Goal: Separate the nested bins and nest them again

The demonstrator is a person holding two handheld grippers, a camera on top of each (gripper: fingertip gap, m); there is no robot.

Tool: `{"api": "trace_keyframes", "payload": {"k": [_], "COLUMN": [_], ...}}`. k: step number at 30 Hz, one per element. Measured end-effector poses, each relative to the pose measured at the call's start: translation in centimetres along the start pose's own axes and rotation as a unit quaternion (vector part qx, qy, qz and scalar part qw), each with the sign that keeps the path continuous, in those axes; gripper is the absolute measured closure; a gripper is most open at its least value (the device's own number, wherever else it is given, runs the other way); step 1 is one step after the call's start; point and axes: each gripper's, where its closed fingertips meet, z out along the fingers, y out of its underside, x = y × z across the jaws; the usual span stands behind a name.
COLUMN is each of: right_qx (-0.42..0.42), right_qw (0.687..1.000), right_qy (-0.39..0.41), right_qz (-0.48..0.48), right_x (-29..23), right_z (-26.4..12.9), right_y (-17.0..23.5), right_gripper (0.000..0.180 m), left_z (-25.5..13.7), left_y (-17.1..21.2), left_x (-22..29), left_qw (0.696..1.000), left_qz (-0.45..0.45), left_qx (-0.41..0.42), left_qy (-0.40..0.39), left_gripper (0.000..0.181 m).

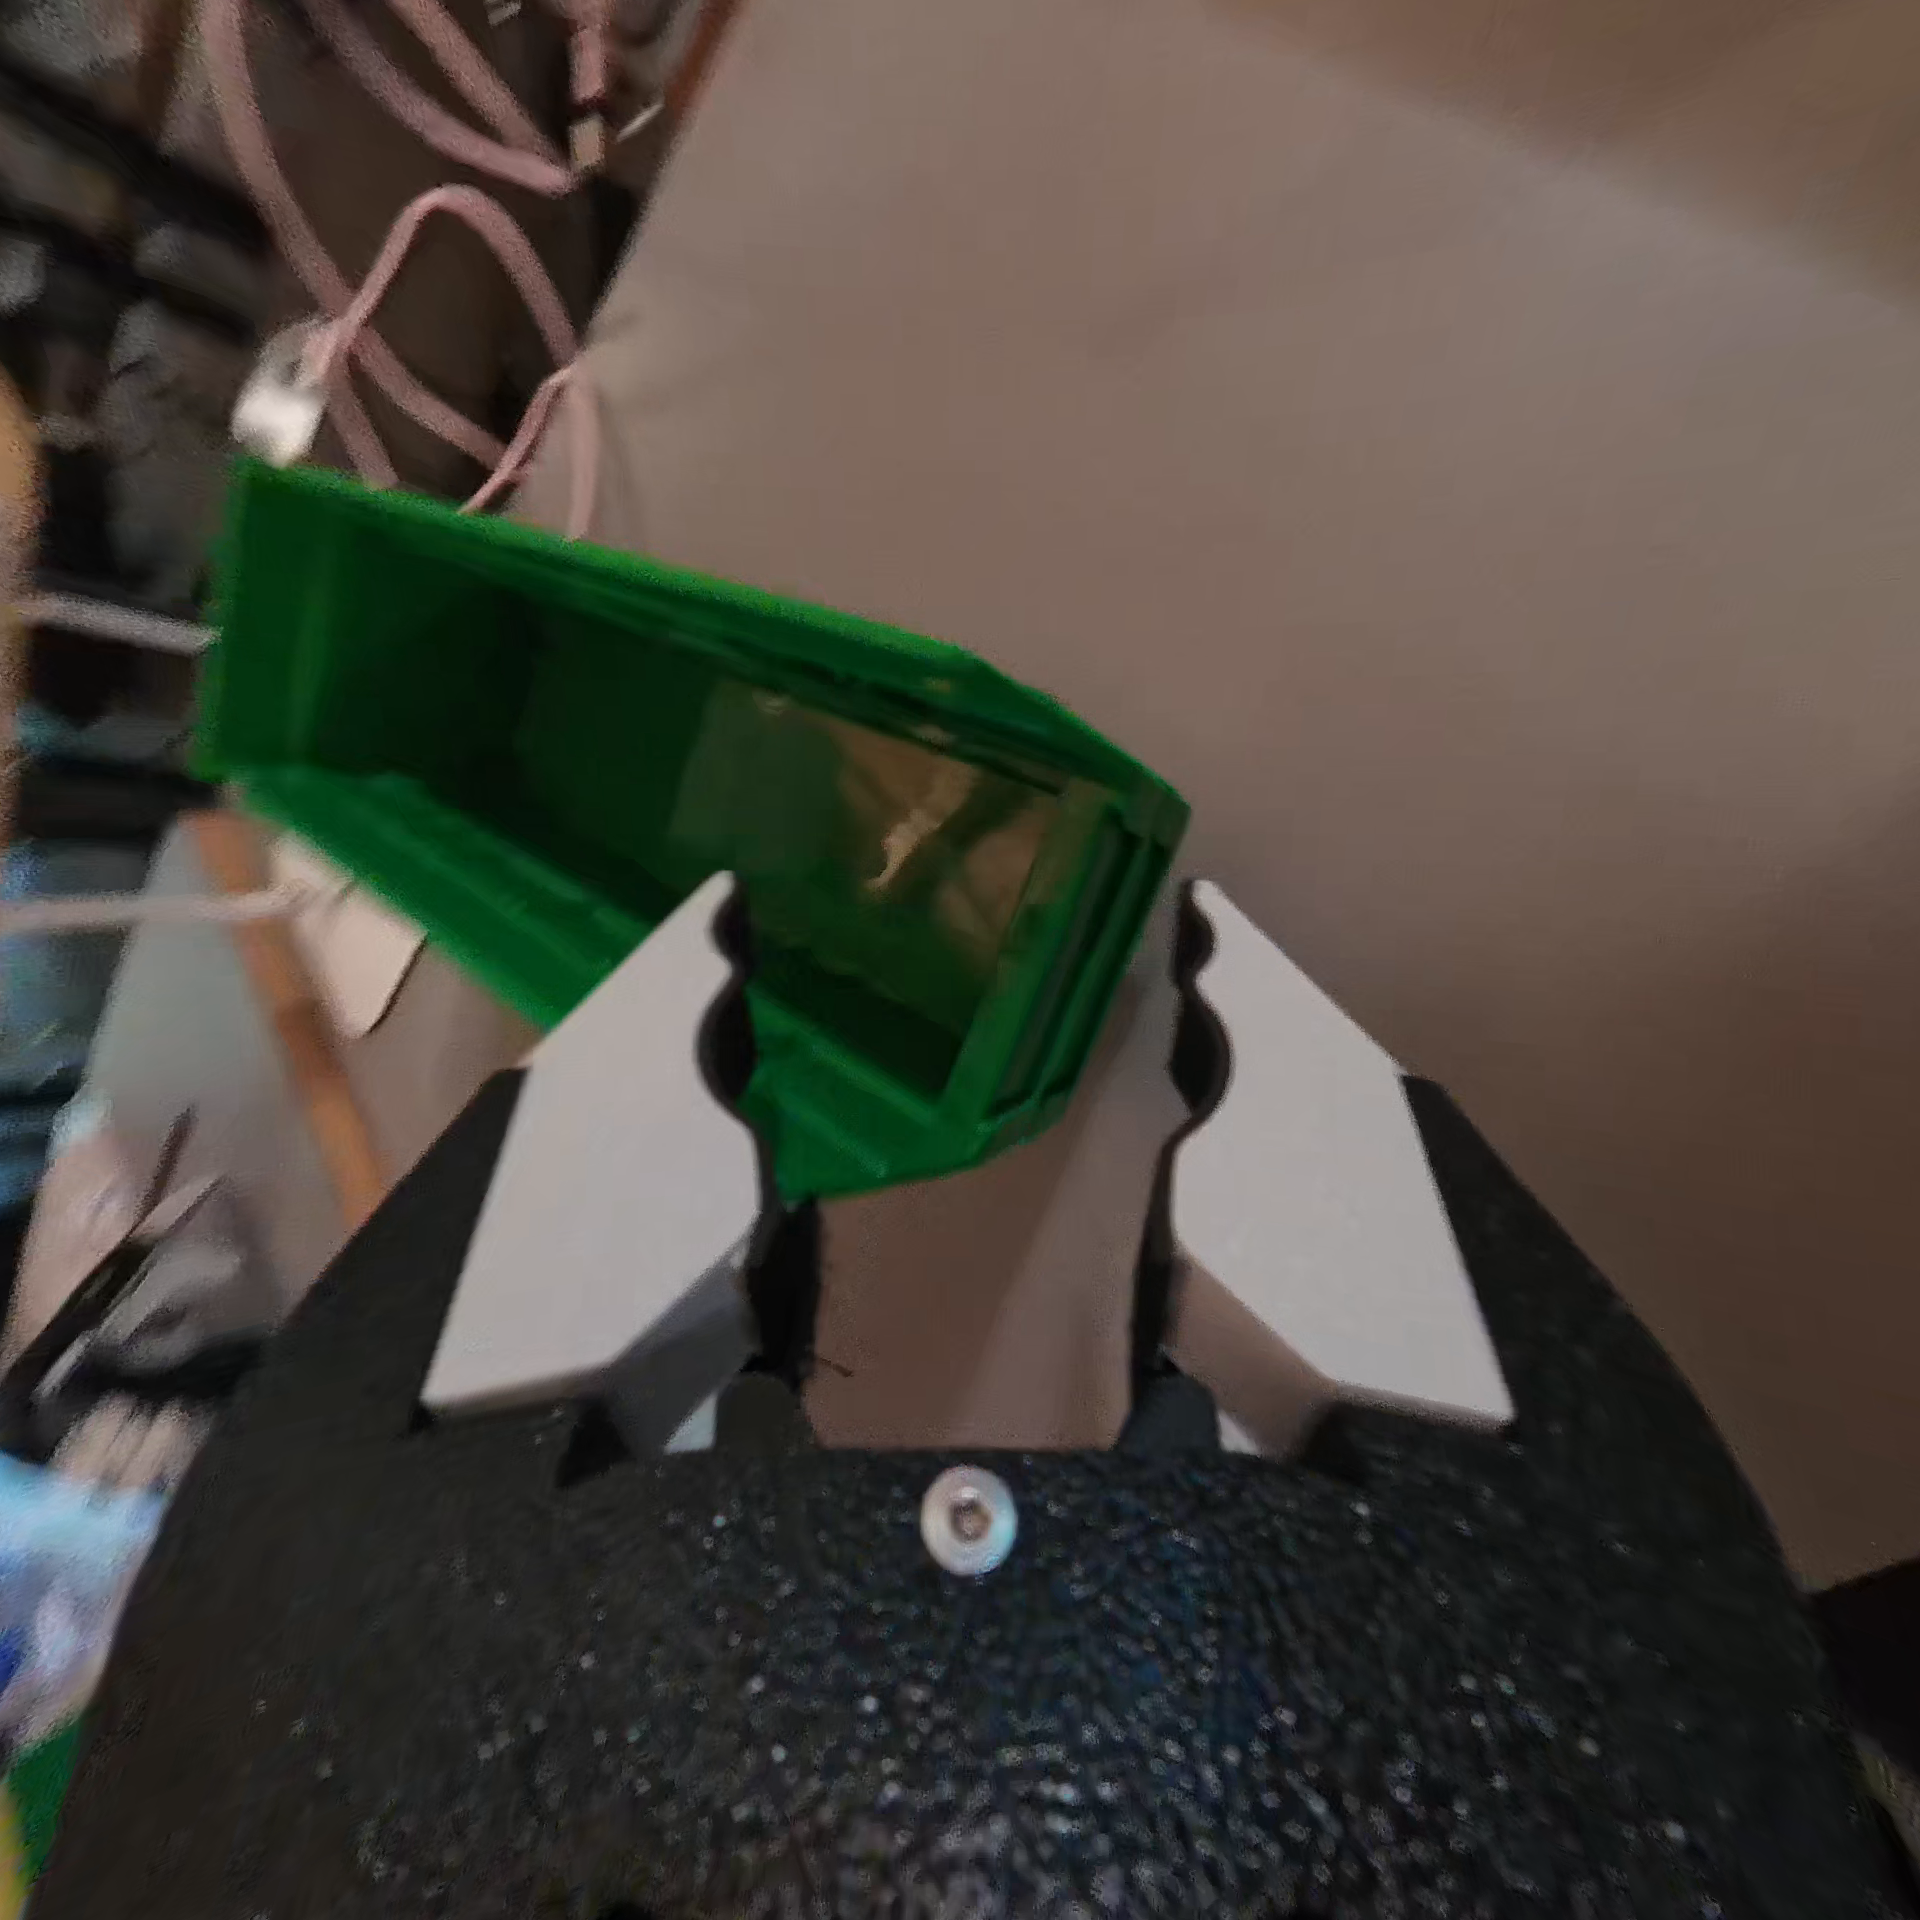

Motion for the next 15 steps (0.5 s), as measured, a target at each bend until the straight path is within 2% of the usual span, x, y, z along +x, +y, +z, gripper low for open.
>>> {"api": "trace_keyframes", "payload": {"k": [1, 2, 4, 7, 9, 10, 12, 14, 15], "right_qx": [0.008, 0.018, 0.041, 0.081, 0.103, 0.106, 0.109, 0.117, 0.123], "right_qw": [1.0, 1.0, 0.999, 0.995, 0.991, 0.99, 0.988, 0.985, 0.984], "right_qy": [0.006, 0.012, 0.026, 0.049, 0.063, 0.07, 0.082, 0.094, 0.098], "right_qz": [0.002, 0.005, 0.013, 0.034, 0.053, 0.063, 0.076, 0.082, 0.084], "right_x": [0.4, 0.8, 1.8, 3.7, 5.0, 5.7, 6.7, 7.4, 7.6], "right_z": [-0.3, -0.7, -1.6, -2.8, -3.5, -3.8, -4.4, -5.1, -5.5], "right_y": [-0.3, -0.6, -1.3, -2.3, -2.6, -2.5, -2.4, -2.5, -2.6], "right_gripper": [0.097, 0.097, 0.097, 0.097, 0.098, 0.098, 0.098, 0.098, 0.098], "left_z": [-1.0, -2.0, -3.1, -2.1, -1.0, -0.5, -0.4, 0.4, 1.6], "left_y": [-0.1, -0.8, -4.4, -11.3, -15.1, -17.2, -22.3, -26.3, -27.8], "left_x": [-0.2, 0.2, 2.5, 7.4, 7.6, 7.7, 10.1, 10.8, 10.9], "left_qw": [0.999, 0.997, 0.995, 0.989, 0.981, 0.972, 0.926, 0.882, 0.875], "left_qz": [-0.005, 0.0, 0.006, -0.013, -0.059, -0.103, -0.187, -0.246, -0.264], "left_qx": [-0.018, -0.016, 0.047, 0.15, 0.183, 0.211, 0.277, 0.287, 0.267], "left_qy": [-0.042, -0.077, -0.093, -0.013, -0.004, 0.021, 0.176, 0.281, 0.307], "left_gripper": [0.086, 0.075, 0.072, 0.063, 0.065, 0.065, 0.06, 0.053, 0.053]}}
